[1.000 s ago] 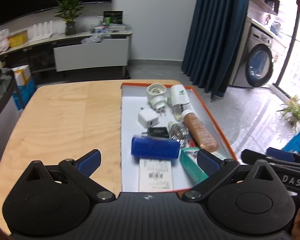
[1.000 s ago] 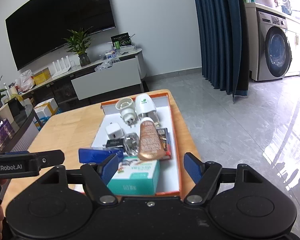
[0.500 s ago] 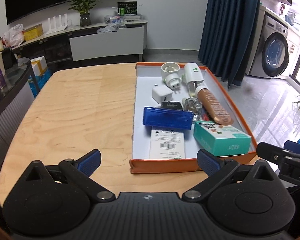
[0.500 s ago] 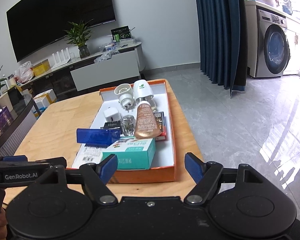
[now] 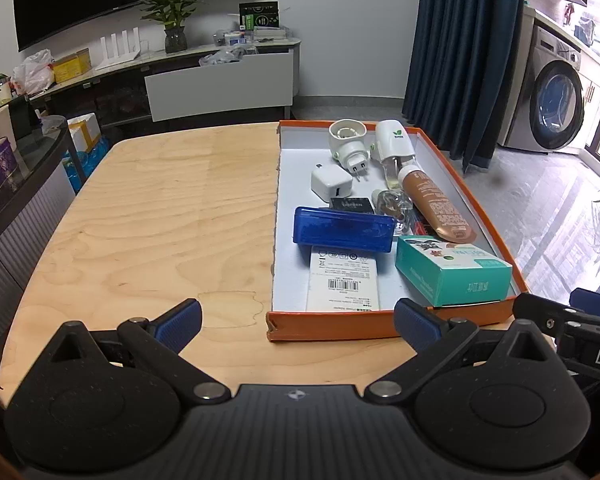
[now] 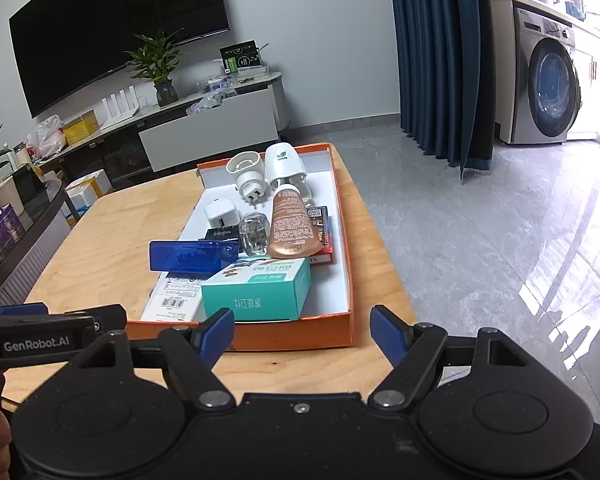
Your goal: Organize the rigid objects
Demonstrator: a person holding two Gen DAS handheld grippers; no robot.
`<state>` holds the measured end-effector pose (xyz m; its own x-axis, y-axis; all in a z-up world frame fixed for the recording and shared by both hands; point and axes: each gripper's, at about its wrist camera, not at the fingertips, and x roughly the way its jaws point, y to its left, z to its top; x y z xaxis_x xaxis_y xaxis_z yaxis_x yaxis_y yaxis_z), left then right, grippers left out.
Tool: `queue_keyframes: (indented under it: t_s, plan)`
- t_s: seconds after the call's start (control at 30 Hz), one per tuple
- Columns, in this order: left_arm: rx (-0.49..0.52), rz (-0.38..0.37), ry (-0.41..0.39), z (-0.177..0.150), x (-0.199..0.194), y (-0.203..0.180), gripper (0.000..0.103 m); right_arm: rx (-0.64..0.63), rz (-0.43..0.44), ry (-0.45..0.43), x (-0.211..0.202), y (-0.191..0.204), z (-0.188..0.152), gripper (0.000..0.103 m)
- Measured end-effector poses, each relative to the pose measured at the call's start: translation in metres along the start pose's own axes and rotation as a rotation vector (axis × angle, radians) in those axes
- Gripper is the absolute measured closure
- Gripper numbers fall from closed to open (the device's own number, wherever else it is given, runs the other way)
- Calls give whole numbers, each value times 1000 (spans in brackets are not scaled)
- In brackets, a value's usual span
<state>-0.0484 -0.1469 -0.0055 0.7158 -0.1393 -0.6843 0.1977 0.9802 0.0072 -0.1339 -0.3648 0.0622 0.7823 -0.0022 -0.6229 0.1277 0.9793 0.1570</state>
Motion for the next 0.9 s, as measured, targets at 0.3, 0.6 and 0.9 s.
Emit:
queue_keyframes:
  t_s: [0.3,0.6,0.9]
  plan:
    - [13,-10,10,0,2,-3,0,-1,4,7,3,1,0,14]
    - [23,-32,20,0,5,-5,0,-4,7,11,6,3,0,14]
    - [24,-36,20,-1,8,-4,0,-4,5,20,10,4,-2,14]
